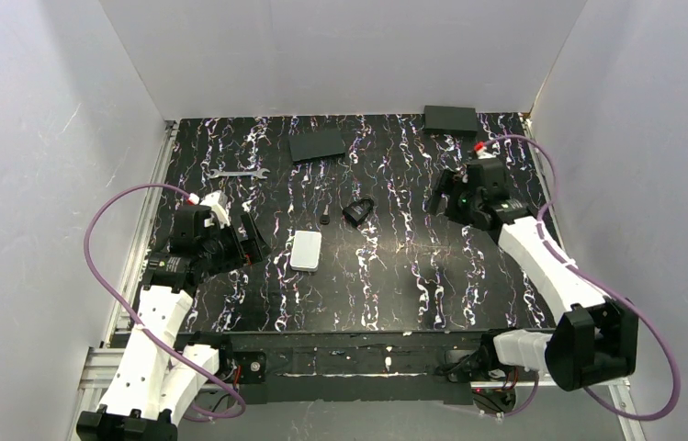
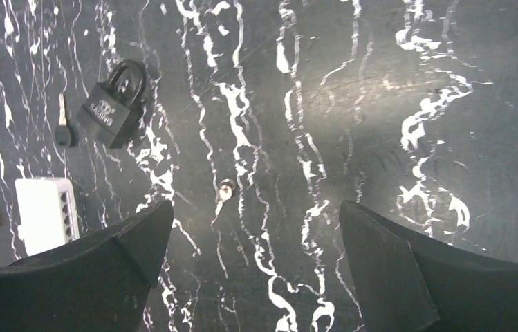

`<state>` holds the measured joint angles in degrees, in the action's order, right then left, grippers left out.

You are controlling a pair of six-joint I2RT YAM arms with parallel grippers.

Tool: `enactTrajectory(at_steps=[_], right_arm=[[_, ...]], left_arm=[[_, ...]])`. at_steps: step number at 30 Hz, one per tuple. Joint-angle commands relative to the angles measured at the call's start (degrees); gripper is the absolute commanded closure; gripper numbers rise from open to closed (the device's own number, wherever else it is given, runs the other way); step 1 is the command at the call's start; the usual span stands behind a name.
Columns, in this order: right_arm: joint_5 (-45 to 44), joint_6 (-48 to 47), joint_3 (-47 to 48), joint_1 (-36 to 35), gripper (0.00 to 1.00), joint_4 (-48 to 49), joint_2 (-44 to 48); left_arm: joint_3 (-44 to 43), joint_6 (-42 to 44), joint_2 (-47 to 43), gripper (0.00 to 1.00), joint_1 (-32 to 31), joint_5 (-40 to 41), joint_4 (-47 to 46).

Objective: Unlock with the key

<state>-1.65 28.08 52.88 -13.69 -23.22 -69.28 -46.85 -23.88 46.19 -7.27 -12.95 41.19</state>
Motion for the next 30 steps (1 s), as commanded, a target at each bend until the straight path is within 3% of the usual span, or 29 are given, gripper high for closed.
enactTrajectory(at_steps=[1,5,14,21,30], right_arm=[[-11.4,0.2,7.9,-8.5,0.0,-9.6,-3.4],[-17.5,2.2,10.8,-15.9,0.0,-14.3,-7.3],[-28.7,19.4,12.0,-29.3,0.0,-20.7,-15.5],[-32.8,26.9,13.1,-31.2,0.09,-22.0,-20.6],[-32.3,23.1,18.1,-31.3,0.11,-20.2,-26.6]], left_arm=[[0.3,0.3,0.7,0.01,-0.3,-0.5,0.4],[0.3,0.1,2.2,0.01,-0.6,0.3,0.9],[-0.1,0.0,4.7,0.01,-0.7,0.7,1.6],[-0.1,-0.1,4.6,0.01,-0.8,1.4,1.7],[-0.4,-0.7,4.5,0.01,-0.9,4.8,2.7]])
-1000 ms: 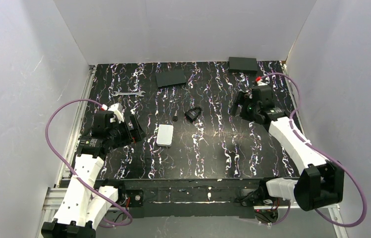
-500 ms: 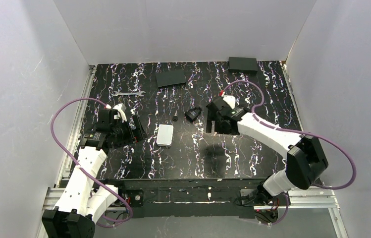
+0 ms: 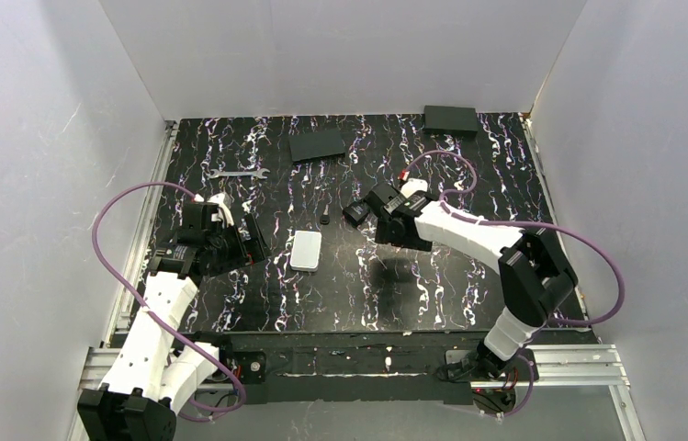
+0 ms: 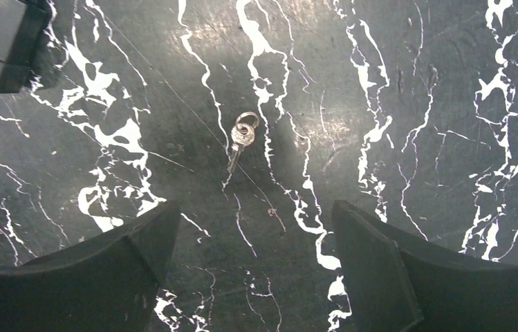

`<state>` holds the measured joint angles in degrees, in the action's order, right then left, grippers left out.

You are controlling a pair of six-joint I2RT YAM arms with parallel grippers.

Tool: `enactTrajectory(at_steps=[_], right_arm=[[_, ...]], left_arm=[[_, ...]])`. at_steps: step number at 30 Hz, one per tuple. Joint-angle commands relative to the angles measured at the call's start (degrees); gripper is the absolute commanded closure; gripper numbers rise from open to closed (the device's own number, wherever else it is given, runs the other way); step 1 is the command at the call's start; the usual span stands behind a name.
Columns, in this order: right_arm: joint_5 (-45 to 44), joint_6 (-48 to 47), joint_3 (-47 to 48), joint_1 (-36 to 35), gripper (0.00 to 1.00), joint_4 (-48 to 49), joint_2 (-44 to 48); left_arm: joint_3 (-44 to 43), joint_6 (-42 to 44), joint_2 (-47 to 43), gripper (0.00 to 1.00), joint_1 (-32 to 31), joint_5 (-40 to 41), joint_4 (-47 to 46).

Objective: Unlock with the key

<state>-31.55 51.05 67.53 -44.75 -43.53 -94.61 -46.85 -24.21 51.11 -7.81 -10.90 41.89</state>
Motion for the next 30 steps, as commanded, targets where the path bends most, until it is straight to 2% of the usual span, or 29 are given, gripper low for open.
enactTrajectory(at_steps=[1,5,8,11,15,27,30], right_arm=[[-2.7,0.1,3.4,-0.2,0.12,0.3,-1.7],[-4.9,-1.6,3.2,-0.1,0.17,1.3,-2.8],[-6.2,-1.9,3.3,1.5,0.25,0.7,-3.5],[-2.2,-3.5,1.7,4.3,0.34,3.8,-3.7],[0.7,-4.8,2.1,5.7,0.41,6.1,-5.6],[4.3,-3.2,4.1,5.8,0.46,7.7,-12.9],[4.5,-3.1,4.0,5.8,0.55,8.2,-14.1]], left_arm=[[-0.5,-0.4,-0.2,0.03,-0.4,2.8,2.2],[-0.6,-0.4,-0.1,0.04,-0.4,3.2,2.4],[-0.6,-0.5,-0.3,0.04,-0.4,3.3,2.4],[-0.6,-0.6,-0.2,0.05,-0.4,3.4,2.5],[-0.6,-0.7,-0.2,0.05,-0.4,3.6,2.4],[-0.7,-0.8,-0.6,0.05,-0.4,4.1,2.5],[-0.7,-0.8,-0.6,0.05,-0.3,4.2,2.6]])
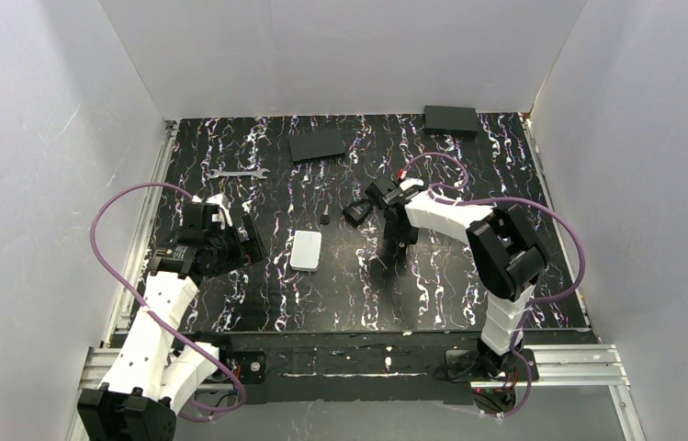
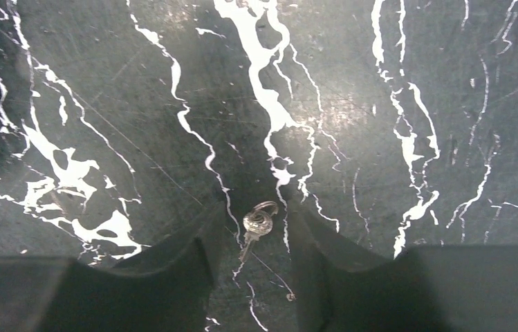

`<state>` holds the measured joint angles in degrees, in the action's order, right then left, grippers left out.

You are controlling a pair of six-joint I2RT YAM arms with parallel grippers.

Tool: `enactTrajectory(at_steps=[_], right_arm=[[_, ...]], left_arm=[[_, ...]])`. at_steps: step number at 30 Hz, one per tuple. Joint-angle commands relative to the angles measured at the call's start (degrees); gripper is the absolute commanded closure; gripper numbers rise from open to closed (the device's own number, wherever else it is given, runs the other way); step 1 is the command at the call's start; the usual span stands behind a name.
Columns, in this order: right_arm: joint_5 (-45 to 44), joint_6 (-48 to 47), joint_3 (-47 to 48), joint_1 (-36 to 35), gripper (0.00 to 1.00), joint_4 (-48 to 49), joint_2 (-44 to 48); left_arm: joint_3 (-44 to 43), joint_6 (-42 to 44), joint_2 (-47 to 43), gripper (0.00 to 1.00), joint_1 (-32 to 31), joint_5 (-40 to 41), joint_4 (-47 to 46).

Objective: Unlock with the key

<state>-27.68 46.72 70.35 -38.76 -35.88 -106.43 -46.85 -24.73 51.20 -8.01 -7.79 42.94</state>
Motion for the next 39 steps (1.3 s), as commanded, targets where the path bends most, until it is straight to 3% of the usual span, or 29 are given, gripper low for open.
enactTrajectory(at_steps=[1,12,17,21,27,39], right_arm=[[0.7,1.3,1.2,-0.2,0.57,0.5,-2.5],[0.0,2.5,-3.0,-0.2,0.71,0.1,0.1],[-0.4,2.7,-6.4,0.0,0.72,0.9,2.8],[0.1,2.5,-9.5,0.6,0.87,3.4,5.0],[2.2,1.1,-11.5,1.0,0.99,6.4,6.3],[4.9,0.9,-12.7,1.1,0.99,8.9,12.2]], left_arm=[[-0.7,-0.2,-0.7,0.05,-0.1,1.1,1.6],[-0.7,-0.2,-0.6,0.05,-0.2,1.0,1.5],[-0.7,-0.2,-0.5,0.05,-0.2,1.0,1.6],[-0.7,-0.2,-0.5,0.05,-0.2,1.1,1.6],[-0.6,-0.3,-0.4,0.05,-0.2,1.2,1.5],[-0.8,0.0,-1.1,0.06,-0.2,-0.4,1.3]])
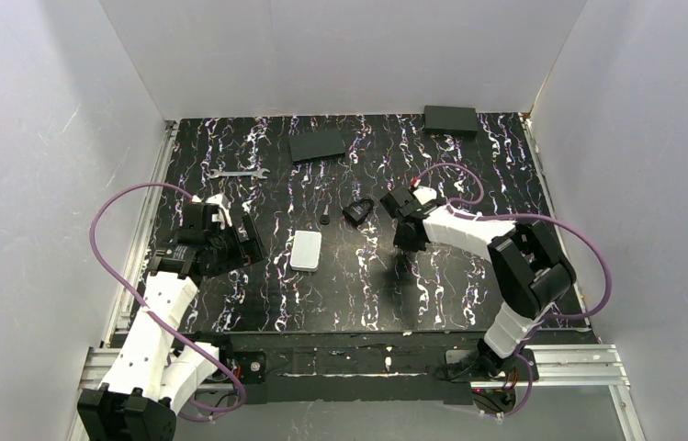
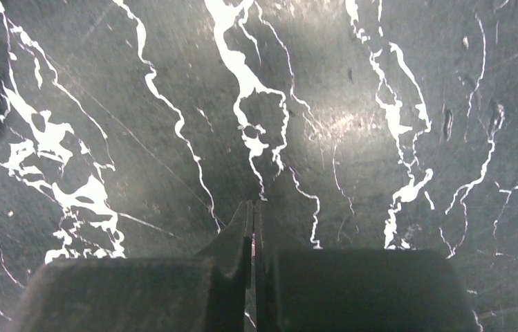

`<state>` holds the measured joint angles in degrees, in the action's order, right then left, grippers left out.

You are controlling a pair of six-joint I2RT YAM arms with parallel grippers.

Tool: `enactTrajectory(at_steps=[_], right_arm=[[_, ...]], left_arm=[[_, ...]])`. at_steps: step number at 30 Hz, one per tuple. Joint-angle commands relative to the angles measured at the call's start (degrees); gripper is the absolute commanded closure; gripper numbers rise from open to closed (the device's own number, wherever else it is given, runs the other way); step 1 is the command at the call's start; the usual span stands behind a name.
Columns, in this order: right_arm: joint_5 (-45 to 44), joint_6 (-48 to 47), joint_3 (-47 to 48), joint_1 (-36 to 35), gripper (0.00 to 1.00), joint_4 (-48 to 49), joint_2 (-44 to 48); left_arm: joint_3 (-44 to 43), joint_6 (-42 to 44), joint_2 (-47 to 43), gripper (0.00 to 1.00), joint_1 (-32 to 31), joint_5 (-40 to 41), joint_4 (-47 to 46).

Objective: Unlock with the key

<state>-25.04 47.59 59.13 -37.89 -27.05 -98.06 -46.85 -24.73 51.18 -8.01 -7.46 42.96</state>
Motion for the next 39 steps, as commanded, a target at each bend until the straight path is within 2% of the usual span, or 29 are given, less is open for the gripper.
enactTrajectory(at_steps=[1,9,14,17,19,26,32,39], right_arm=[[2.7,0.3,-1.8,0.2,0.99,0.4,4.7],[5.8,5.6,-4.8,0.2,0.99,3.0,13.3],[6.5,13.2,-7.1,0.2,0.99,3.5,19.5],[7.2,18.6,-8.5,-0.5,0.99,5.0,23.0],[7.6,21.5,-9.0,-1.5,0.99,6.5,24.8],[6.2,27.6,-7.0,-5.5,0.99,7.1,27.2],[3.8,28.8,-4.9,-8.2,0.99,6.3,28.0],[2.5,32.5,-4.9,-9.2,0.99,5.6,31.3]], left_arm=[[-0.7,0.1,-1.4,0.06,-0.2,-2.1,0.8],[1.5,-1.6,-4.0,0.1,-1.0,-15.6,-5.0],[3.7,-9.5,-3.3,0.16,-5.7,-20.7,-12.5],[4.3,-13.8,-3.0,0.18,-11.2,-18.7,-18.6],[4.6,-16.7,-2.0,0.25,-14.2,-17.2,-22.7],[4.5,-23.9,3.8,0.31,-23.5,-11.6,-36.3],[3.3,-24.4,8.8,0.41,-31.4,-3.9,-44.5],[1.5,-20.3,12.6,0.43,-38.3,4.3,-48.2]])
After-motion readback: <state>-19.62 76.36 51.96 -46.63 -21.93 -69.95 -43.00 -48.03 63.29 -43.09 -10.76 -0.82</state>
